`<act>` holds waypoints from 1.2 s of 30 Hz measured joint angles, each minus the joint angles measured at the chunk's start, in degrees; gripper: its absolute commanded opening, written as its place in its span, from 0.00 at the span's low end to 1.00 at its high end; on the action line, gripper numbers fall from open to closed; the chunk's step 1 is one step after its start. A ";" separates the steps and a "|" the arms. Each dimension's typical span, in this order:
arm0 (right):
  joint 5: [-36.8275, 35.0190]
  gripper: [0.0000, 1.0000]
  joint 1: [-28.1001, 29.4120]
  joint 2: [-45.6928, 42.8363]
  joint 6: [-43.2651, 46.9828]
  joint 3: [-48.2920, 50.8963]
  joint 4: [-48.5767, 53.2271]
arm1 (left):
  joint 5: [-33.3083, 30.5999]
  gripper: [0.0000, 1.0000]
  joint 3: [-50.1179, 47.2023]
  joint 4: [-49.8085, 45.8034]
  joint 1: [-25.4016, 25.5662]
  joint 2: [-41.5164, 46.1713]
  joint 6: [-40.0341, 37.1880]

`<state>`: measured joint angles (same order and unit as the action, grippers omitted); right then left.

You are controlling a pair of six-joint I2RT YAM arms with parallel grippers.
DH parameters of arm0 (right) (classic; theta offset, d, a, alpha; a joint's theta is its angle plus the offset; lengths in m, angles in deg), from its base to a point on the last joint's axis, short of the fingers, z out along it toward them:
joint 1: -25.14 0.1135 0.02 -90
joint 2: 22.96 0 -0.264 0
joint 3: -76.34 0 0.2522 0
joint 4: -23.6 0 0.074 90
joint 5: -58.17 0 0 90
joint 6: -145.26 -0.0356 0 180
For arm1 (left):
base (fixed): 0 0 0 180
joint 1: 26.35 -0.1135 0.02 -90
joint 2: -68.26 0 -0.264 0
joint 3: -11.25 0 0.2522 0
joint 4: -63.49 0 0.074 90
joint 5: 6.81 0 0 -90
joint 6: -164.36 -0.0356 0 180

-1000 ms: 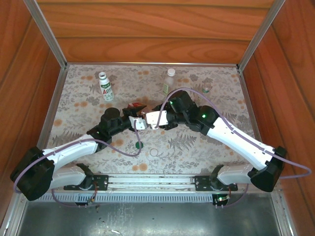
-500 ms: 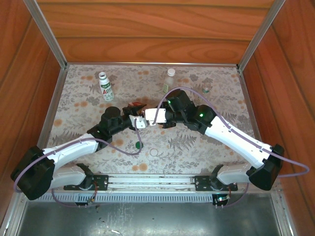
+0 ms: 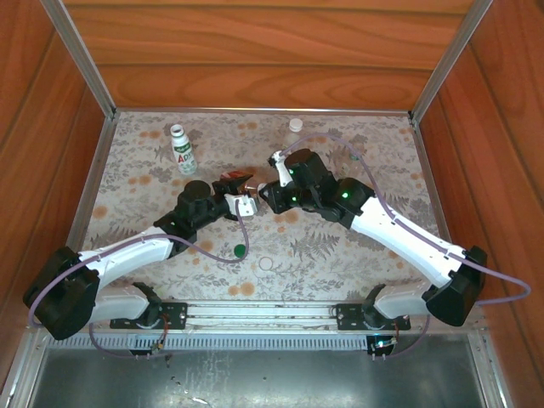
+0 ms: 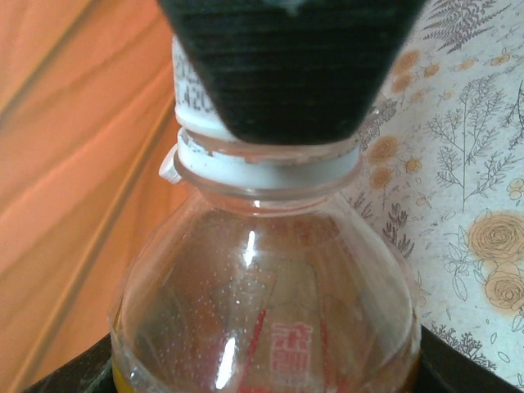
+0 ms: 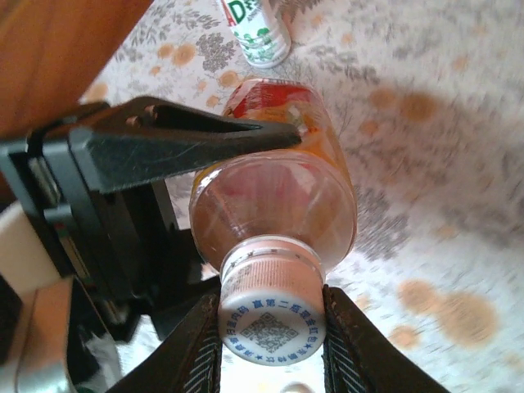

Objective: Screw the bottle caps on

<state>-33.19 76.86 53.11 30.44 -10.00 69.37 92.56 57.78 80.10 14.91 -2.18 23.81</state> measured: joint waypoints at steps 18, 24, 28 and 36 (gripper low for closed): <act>-1.33 0.66 1.46 -7.43 55.32 0.00 6.60 | 3.48 0.56 -1.88 -0.50 0.13 1.07 0.48; -2.08 0.62 3.93 -6.34 77.42 -0.09 7.43 | 4.07 0.56 -1.88 -0.50 0.13 1.73 0.68; -2.93 0.56 4.13 -3.13 83.45 -0.72 7.43 | 4.46 0.56 -1.90 -0.50 0.13 1.79 0.74; -3.52 0.35 4.13 -0.83 88.19 -0.79 6.14 | 4.59 0.56 -2.91 -1.38 0.13 2.23 0.68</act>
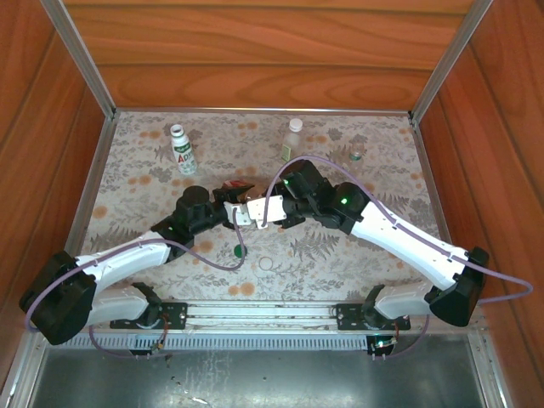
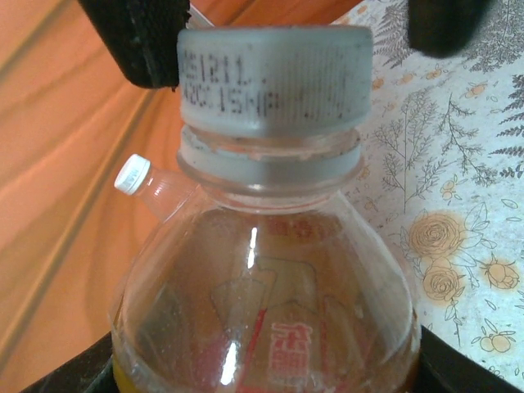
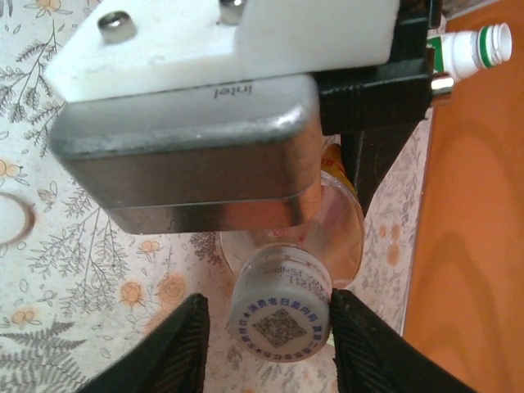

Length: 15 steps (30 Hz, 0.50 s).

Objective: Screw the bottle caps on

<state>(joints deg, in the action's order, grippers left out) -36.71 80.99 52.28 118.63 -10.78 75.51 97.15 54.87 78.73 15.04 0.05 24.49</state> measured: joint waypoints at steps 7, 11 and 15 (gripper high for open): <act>-1.14 0.09 0.00 -0.09 -2.38 -0.90 -1.44 | -0.07 0.56 -0.83 -1.38 0.00 0.37 -0.42; -1.77 0.17 0.00 -0.09 -8.96 -0.61 -3.74 | -0.09 0.56 -0.83 -0.79 0.00 0.76 -0.28; -1.92 0.44 0.00 -1.07 -13.62 1.14 -7.02 | -0.04 0.56 -0.83 -0.87 0.00 0.83 -0.20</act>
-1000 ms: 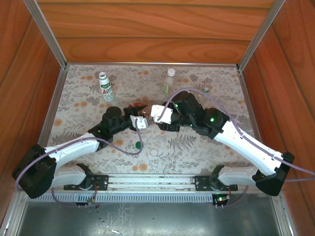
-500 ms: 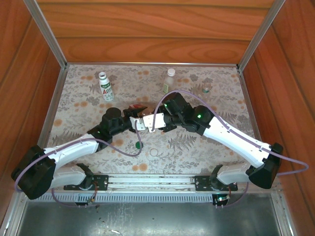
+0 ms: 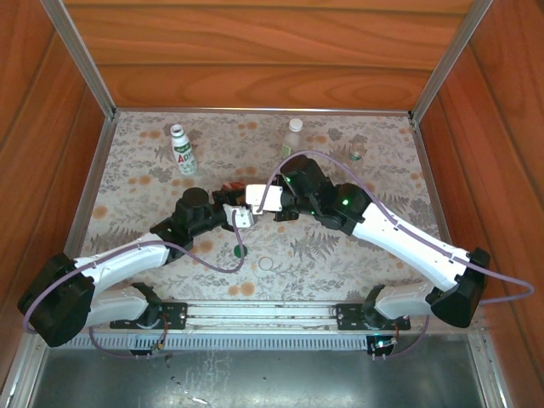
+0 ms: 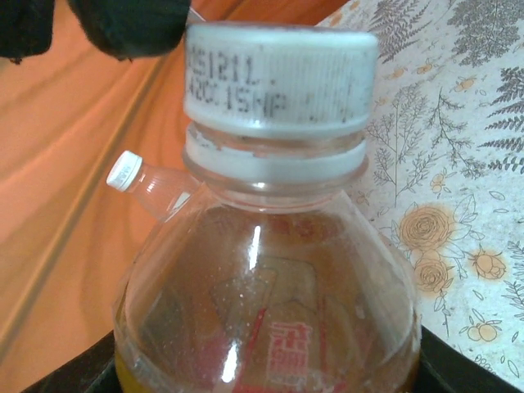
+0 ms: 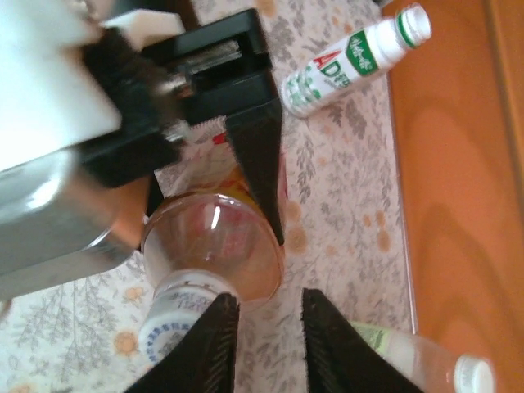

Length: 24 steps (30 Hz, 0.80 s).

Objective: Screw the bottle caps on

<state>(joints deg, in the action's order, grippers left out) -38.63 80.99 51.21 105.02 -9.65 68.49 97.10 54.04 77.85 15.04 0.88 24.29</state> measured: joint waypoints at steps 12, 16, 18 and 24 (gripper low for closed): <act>2.47 0.55 0.00 -2.56 5.16 1.55 5.33 | 0.02 0.56 0.00 0.35 0.00 0.00 0.20; 2.58 0.49 0.00 -1.36 5.95 1.55 5.25 | 0.04 0.56 0.00 0.35 0.00 0.00 0.22; 2.58 0.47 0.00 -0.57 6.21 1.55 5.18 | 0.04 0.56 0.00 0.35 0.00 0.00 0.35; 2.32 0.36 0.00 0.31 6.75 1.55 4.35 | 0.11 0.56 0.00 0.13 0.00 0.00 0.37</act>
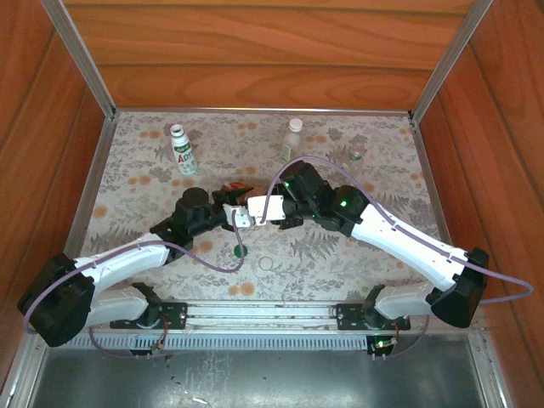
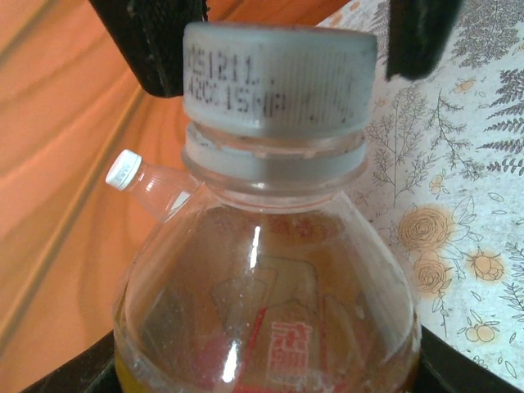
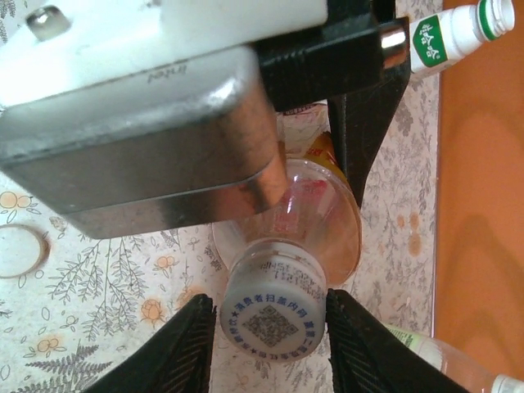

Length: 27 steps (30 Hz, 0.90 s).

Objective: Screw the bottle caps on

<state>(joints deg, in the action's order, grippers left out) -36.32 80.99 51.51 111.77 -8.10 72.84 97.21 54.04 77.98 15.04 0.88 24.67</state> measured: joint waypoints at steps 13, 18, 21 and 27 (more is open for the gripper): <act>-2.27 0.04 0.00 -0.20 -17.29 1.09 -3.08 | -0.66 0.56 0.02 0.04 -0.11 0.00 0.68; -2.32 0.03 0.00 -0.50 -47.84 1.97 -4.74 | -1.14 0.56 0.02 0.07 -0.13 0.00 0.70; -1.70 0.07 -0.11 -0.50 -67.34 1.95 -4.63 | -1.07 0.56 0.04 0.02 -0.13 0.00 0.92; 1.49 0.50 -0.83 -0.72 -82.01 1.95 -4.57 | -0.59 0.56 0.04 0.15 -0.13 -0.04 1.53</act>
<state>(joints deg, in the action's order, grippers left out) -34.83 80.16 50.79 29.76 -6.15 68.27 96.62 54.09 78.14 14.91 0.84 26.20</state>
